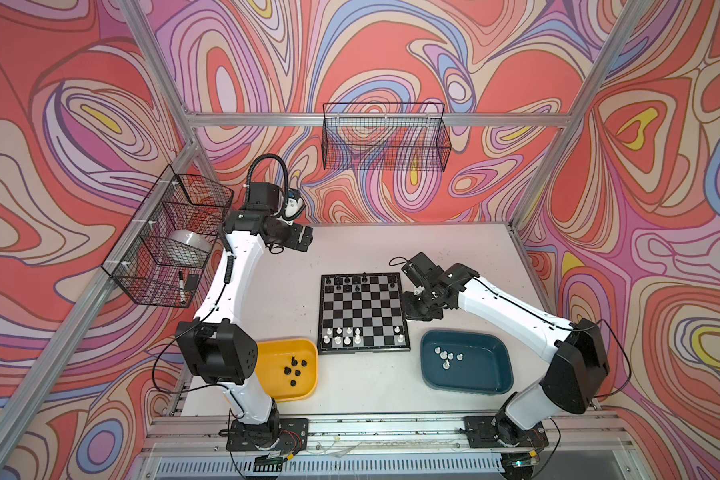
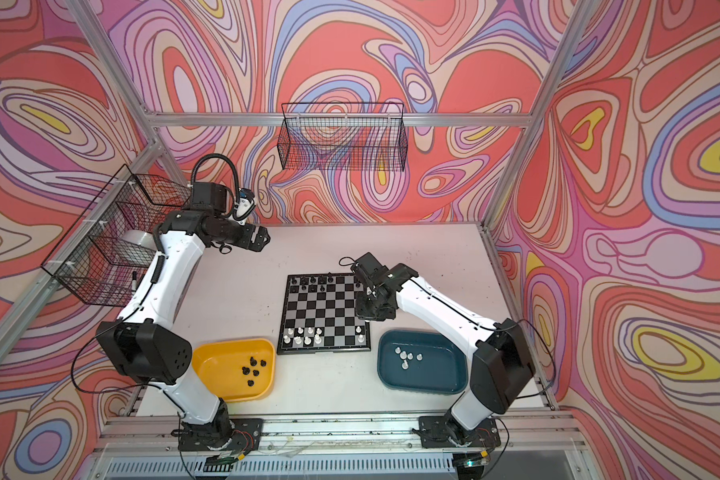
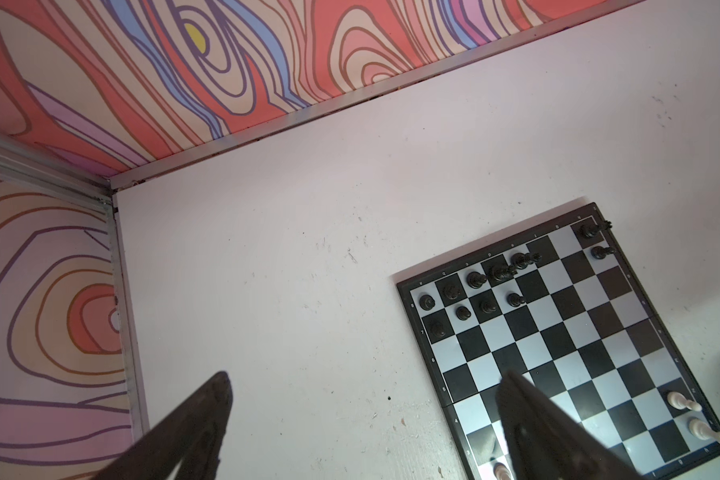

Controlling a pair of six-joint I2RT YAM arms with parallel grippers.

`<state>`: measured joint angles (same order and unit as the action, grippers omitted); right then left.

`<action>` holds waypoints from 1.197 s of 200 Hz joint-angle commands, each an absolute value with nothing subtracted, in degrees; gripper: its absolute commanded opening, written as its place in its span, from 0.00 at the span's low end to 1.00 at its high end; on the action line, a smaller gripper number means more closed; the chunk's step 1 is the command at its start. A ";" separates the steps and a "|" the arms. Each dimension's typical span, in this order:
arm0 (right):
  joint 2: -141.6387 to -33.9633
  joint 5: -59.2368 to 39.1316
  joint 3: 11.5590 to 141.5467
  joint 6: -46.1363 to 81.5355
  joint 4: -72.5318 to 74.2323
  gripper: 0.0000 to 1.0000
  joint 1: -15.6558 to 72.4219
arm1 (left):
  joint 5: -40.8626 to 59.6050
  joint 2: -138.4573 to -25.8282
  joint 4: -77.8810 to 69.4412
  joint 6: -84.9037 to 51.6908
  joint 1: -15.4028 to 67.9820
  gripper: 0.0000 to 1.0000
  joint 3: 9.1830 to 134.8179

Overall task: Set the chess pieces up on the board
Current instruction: 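Lift the white king and carry it over the chessboard's near row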

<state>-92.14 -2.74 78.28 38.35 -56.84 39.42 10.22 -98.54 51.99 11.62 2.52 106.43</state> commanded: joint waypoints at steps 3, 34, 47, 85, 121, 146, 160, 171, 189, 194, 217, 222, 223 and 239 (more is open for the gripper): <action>-95.56 -3.71 81.35 37.55 -54.62 0.08 41.71 | 11.22 -95.87 51.55 10.32 1.24 1.00 105.48; -99.06 -6.32 82.35 38.34 -50.61 0.08 44.16 | 10.64 -94.02 50.67 11.11 0.81 1.00 103.76; -100.04 -7.07 82.00 38.95 -49.22 0.08 45.09 | 10.41 -93.46 50.46 11.36 0.79 1.00 103.14; -103.63 -6.74 82.83 38.96 -48.79 0.08 47.90 | 10.45 -92.25 49.66 11.51 0.70 1.00 101.43; -106.03 -6.10 83.67 38.92 -48.74 0.08 49.66 | 10.98 -92.13 49.39 10.90 0.68 1.00 101.43; -107.37 -5.74 84.13 38.92 -48.31 0.08 50.66 | 11.32 -91.95 49.40 10.69 0.69 1.00 101.55; -107.96 -5.59 84.41 38.94 -48.21 0.08 51.06 | 11.34 -91.76 49.39 10.77 0.70 1.00 101.44; -108.52 -5.53 84.74 39.02 -48.12 0.08 51.34 | 11.31 -91.67 49.29 10.83 0.71 1.00 101.30; -109.65 -5.56 85.50 38.91 -48.48 0.08 51.79 | 11.33 -91.59 49.30 10.96 0.70 1.00 101.29; -109.90 -5.57 85.74 38.76 -48.59 0.08 51.96 | 11.34 -91.51 49.31 10.97 0.70 1.00 101.25; -110.97 -5.23 86.48 38.45 -49.28 0.08 52.30 | 11.31 -91.25 48.99 11.10 0.70 1.00 100.82; -111.07 -5.20 86.56 38.49 -49.47 0.08 52.30 | 11.32 -91.22 49.03 11.16 0.70 1.00 100.74; -111.08 -5.19 86.57 38.45 -49.52 0.08 52.30 | 11.37 -91.22 49.04 11.16 0.70 1.00 100.73; -111.31 -4.78 86.59 38.47 -49.69 0.08 52.47 | 11.51 -91.27 49.03 10.99 0.70 1.00 100.72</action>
